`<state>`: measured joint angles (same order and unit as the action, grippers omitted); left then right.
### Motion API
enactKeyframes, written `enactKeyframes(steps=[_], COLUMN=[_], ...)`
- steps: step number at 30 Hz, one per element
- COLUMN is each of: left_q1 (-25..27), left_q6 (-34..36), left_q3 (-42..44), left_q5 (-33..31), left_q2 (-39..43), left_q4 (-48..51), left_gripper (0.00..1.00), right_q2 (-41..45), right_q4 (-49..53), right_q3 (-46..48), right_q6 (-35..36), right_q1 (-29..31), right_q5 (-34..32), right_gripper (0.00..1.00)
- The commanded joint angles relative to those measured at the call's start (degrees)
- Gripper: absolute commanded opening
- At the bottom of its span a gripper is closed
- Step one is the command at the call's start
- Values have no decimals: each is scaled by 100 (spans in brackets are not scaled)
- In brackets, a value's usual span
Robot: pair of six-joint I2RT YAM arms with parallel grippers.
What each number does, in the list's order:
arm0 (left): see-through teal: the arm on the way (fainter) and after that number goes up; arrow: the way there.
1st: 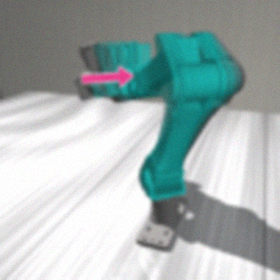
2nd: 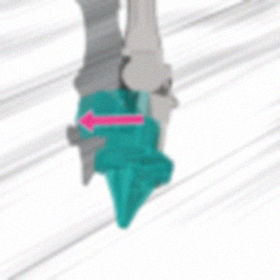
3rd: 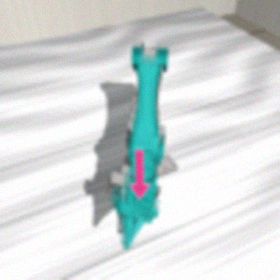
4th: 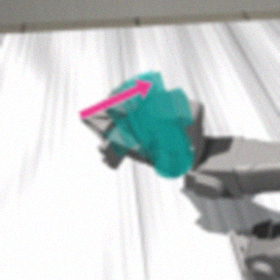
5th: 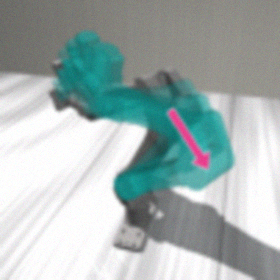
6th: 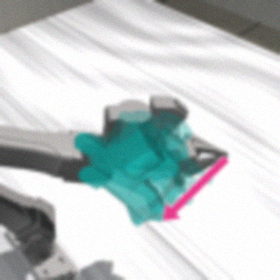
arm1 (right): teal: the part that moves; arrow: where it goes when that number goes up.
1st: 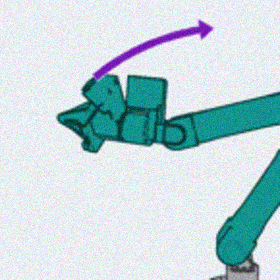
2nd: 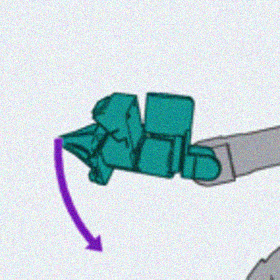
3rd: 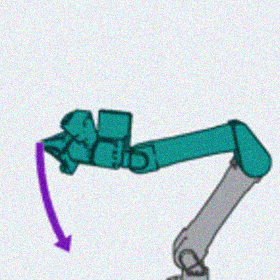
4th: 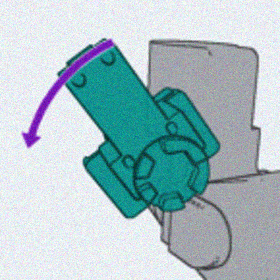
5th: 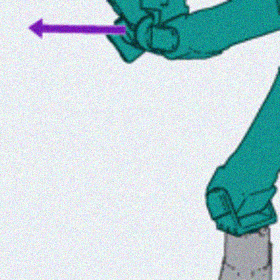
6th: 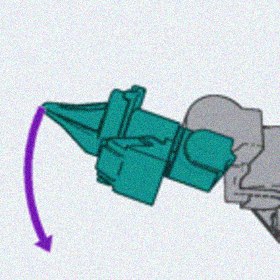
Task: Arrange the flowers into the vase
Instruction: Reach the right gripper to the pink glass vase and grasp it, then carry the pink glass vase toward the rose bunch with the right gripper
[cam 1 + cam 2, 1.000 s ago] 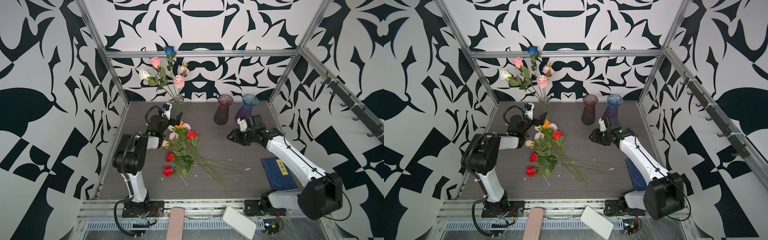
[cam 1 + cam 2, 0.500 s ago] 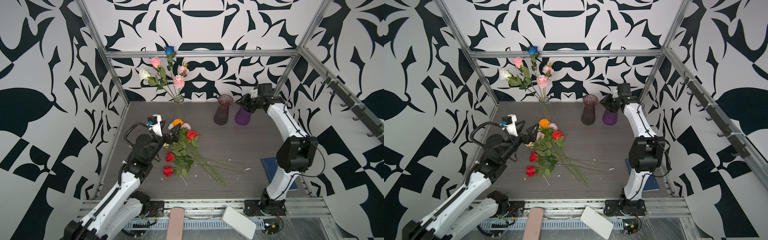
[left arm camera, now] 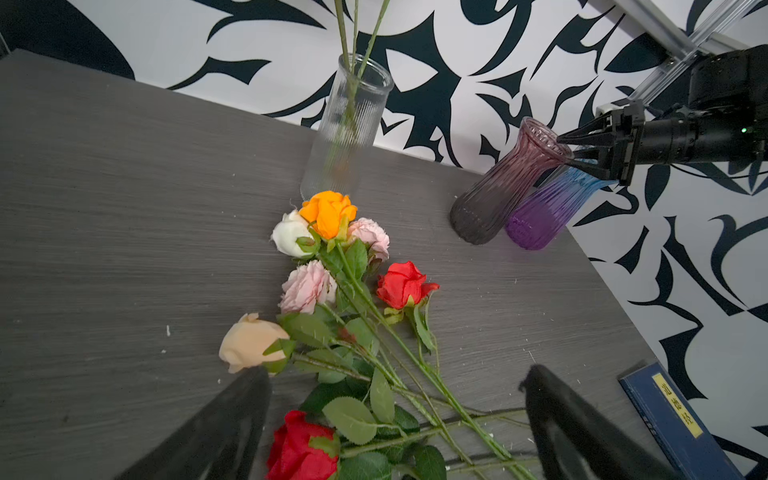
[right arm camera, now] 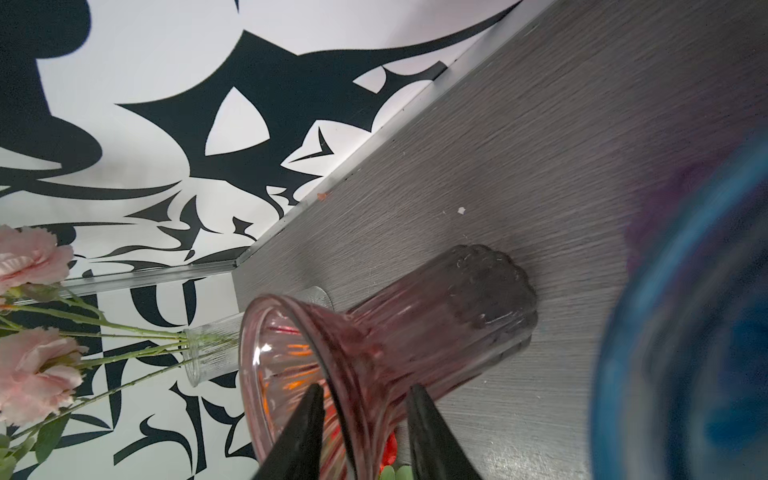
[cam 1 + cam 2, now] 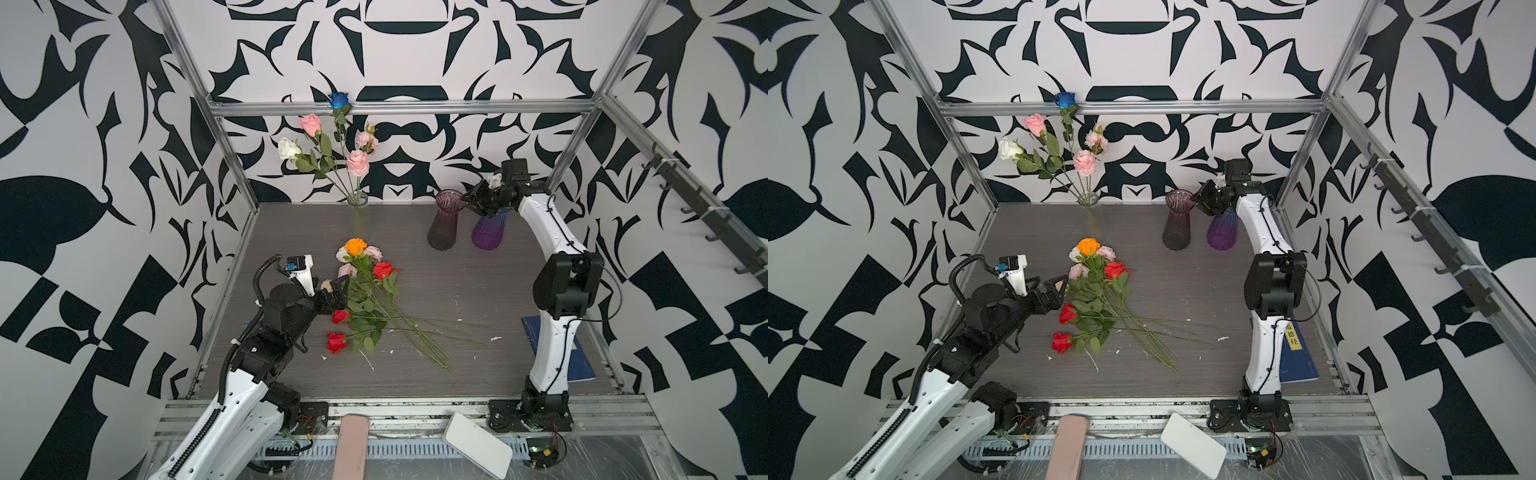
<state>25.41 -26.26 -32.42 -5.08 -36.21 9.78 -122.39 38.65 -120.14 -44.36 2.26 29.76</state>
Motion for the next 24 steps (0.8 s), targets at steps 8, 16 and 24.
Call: enactKeyframes(steps=[8, 16, 24], left_q1=[-1, -1, -10], left_q6=[-230, -1091, -1805], left_q3=[2, -522, -877], left_q5=[119, -360, -173], left_q2=[-605, -1513, -2172], left_q4=[-328, 148, 345], left_gripper=[99, 99, 99], right_q2=[231, 1678, 3612], right_q4=[1416, 1424, 864], right_q3=[-442, 1215, 3468], right_q6=[859, 1083, 382], right_q1=[346, 749, 1400], right_q5=[-456, -655, -683], right_gripper=[15, 4, 1])
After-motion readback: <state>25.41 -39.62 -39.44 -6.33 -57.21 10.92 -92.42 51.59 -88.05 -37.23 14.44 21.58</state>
